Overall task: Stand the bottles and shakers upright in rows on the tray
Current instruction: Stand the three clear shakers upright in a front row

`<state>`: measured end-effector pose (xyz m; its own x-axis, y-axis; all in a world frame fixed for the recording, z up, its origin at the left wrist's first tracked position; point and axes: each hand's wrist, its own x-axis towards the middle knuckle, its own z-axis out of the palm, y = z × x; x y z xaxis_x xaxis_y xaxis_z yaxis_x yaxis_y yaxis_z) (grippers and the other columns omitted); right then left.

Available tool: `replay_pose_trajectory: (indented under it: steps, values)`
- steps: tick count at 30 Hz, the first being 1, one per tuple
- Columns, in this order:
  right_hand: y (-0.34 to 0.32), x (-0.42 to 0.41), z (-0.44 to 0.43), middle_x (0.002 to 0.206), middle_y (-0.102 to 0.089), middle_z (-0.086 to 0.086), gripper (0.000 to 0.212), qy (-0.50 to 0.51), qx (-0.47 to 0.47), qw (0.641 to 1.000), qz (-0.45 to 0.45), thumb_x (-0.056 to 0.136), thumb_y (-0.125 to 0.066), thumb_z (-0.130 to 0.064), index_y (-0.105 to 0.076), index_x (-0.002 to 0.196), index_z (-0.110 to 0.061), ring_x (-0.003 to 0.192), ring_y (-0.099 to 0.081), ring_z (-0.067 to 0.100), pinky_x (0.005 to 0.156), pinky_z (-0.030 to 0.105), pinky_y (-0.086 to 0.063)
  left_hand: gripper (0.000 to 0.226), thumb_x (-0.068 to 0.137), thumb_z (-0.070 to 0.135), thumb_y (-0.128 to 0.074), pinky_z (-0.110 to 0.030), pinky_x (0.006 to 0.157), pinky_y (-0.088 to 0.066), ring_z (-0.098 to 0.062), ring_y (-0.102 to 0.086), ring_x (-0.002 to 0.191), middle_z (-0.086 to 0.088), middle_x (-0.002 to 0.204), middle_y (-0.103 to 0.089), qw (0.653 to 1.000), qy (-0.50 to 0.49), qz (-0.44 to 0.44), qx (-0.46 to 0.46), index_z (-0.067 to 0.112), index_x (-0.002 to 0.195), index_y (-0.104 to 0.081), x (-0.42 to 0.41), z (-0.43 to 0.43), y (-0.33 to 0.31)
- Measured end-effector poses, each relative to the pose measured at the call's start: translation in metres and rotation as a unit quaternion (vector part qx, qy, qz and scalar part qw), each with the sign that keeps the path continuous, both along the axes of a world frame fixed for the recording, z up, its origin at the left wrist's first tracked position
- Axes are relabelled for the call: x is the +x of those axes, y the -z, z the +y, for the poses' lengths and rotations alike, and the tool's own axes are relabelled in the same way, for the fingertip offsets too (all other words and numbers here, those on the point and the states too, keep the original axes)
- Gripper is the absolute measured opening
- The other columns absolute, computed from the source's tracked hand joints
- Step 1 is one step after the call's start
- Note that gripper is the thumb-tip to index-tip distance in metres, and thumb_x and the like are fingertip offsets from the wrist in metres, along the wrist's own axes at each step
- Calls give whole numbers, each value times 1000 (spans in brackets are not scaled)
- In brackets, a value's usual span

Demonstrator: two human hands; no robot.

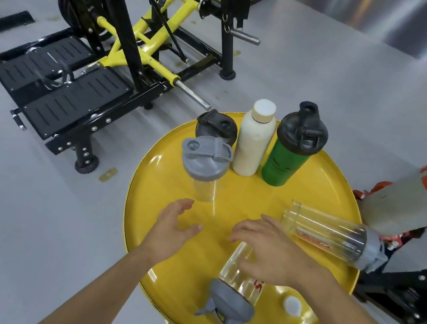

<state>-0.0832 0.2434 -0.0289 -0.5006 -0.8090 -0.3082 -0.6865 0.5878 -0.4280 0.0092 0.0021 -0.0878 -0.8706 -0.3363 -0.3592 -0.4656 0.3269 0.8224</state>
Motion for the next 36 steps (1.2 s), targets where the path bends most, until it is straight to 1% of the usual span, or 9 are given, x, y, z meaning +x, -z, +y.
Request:
replay_pose_trajectory:
  steps: [3,7,12,16,19,22,25,28,36]
  values:
    - [-2,2,11,150,-47,-19,52,-34,39,999,-17,85,-56,-48,-58,136,-38,143,-34,4,126,44,7,58,89,31,-76,-40,115,-39,-10,-45,132,10,141,-52,1000,1,10,-9,27,141,-50,5,11,-4]
    - [-7,1,24,149,-47,-18,54,-62,56,996,-24,82,-55,-49,-59,135,-38,146,-26,3,123,43,14,55,91,27,-74,-32,111,-39,-10,-45,131,6,142,-52,1000,0,19,-10,24,141,-51,6,24,-14]
    - [-16,0,33,155,-39,-17,78,-106,110,988,-41,68,-54,-55,-48,144,-40,151,-16,4,123,50,15,52,92,27,-73,-28,106,-38,-11,-45,133,6,141,-53,1000,3,21,5,24,140,-52,5,39,-19]
    - [-14,-3,37,161,-30,-14,90,-136,157,978,-23,70,-70,-48,-35,153,-39,153,-12,8,122,54,16,49,92,27,-72,-30,106,-40,-12,-48,131,6,139,-56,1000,3,21,4,24,138,-54,0,46,-21]
    - [-10,-3,40,162,-29,-12,97,-149,175,973,21,75,-75,-34,-24,157,-39,152,-15,11,122,56,17,44,92,27,-72,-32,105,-43,-12,-51,129,8,134,-60,1000,1,19,15,25,134,-56,-3,49,-24]
    - [-5,-2,43,159,-33,-10,101,-151,164,974,43,74,-74,-23,-20,159,-37,149,-20,13,123,53,16,40,93,27,-72,-34,107,-44,-11,-52,127,9,131,-61,1000,-2,21,18,27,130,-58,-4,49,-26]
    - [0,-4,43,151,-41,-9,96,-150,144,977,38,74,-76,-31,-27,156,-37,143,-30,15,126,48,6,38,93,27,-72,-35,107,-44,-11,-53,126,9,130,-62,1000,-2,21,17,27,129,-59,-3,46,-27]
    - [3,-5,42,149,-42,-9,90,-144,119,982,30,75,-74,-31,-31,153,-38,141,-33,16,126,40,-2,37,93,27,-72,-37,107,-45,-11,-54,125,9,130,-62,1000,-2,19,15,27,127,-60,-3,43,-27]
    - [1,-4,40,149,-38,-17,93,-103,64,992,17,70,-75,-27,-30,150,-41,141,-28,8,124,39,4,27,93,24,-72,-35,104,-50,-7,-57,120,11,123,-66,1000,-10,21,20,25,118,-65,-5,30,-30]
